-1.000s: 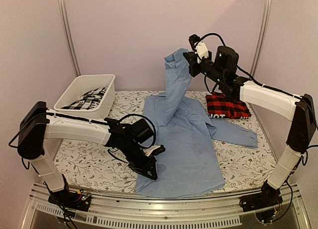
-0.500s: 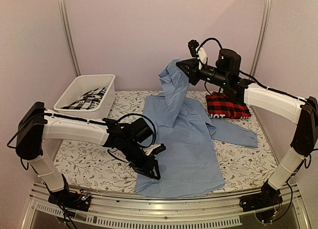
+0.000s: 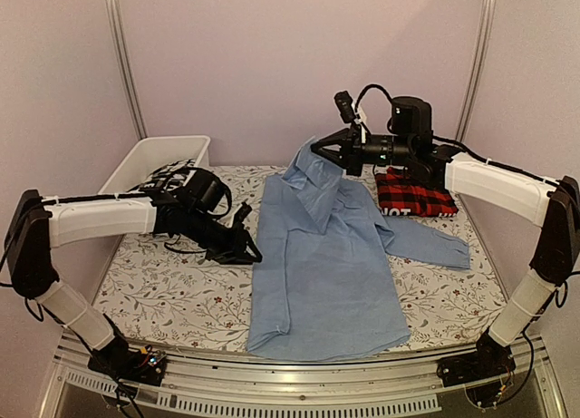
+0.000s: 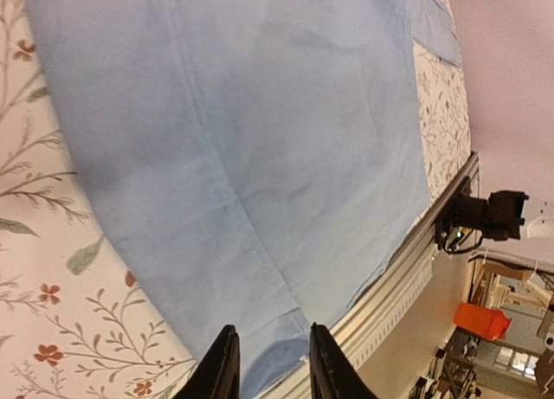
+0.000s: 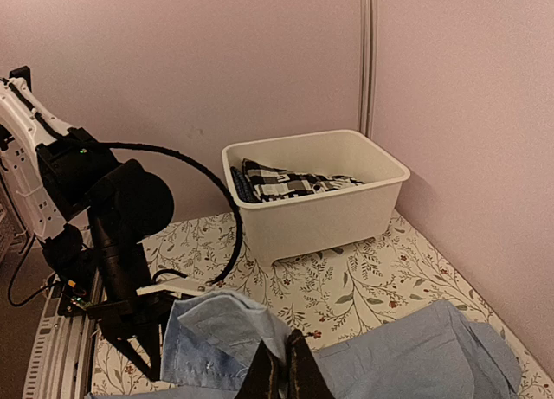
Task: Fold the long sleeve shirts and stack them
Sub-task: Fold the flattened shirt at the center of the board, then move the 1/3-folded shirt to the center of the board, then pass from the right arm to the left, then adjust the sleeve of the 1/3-folded shirt.
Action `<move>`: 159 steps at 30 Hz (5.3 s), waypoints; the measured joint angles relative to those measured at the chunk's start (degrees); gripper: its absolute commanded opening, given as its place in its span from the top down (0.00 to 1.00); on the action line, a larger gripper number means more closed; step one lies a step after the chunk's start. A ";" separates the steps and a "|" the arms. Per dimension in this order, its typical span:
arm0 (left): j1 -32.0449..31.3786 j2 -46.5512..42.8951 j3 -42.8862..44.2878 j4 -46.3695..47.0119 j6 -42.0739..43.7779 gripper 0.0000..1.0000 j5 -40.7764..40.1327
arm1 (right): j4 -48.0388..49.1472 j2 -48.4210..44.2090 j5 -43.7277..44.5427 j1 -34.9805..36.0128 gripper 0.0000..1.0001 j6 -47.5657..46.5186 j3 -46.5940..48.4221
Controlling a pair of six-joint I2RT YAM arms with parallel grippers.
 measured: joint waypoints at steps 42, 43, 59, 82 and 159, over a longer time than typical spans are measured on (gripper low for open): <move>15.65 37.38 25.51 10.21 2.97 0.69 -1.25 | -19.65 15.76 11.39 8.76 0.99 8.46 1.14; 15.63 36.83 25.38 9.62 3.50 0.67 -1.33 | -19.80 15.76 11.89 9.09 0.99 8.26 1.16; 11.30 3.78 11.13 15.74 18.25 0.48 0.81 | -20.85 13.42 16.61 9.81 0.99 4.46 1.16; 3.37 14.75 19.28 10.21 28.35 1.00 3.74 | -21.09 11.85 17.35 9.88 0.92 1.25 1.16; 16.13 -1.33 -22.47 31.30 -30.97 1.00 5.77 | -17.86 17.53 38.97 8.66 0.39 25.66 -2.40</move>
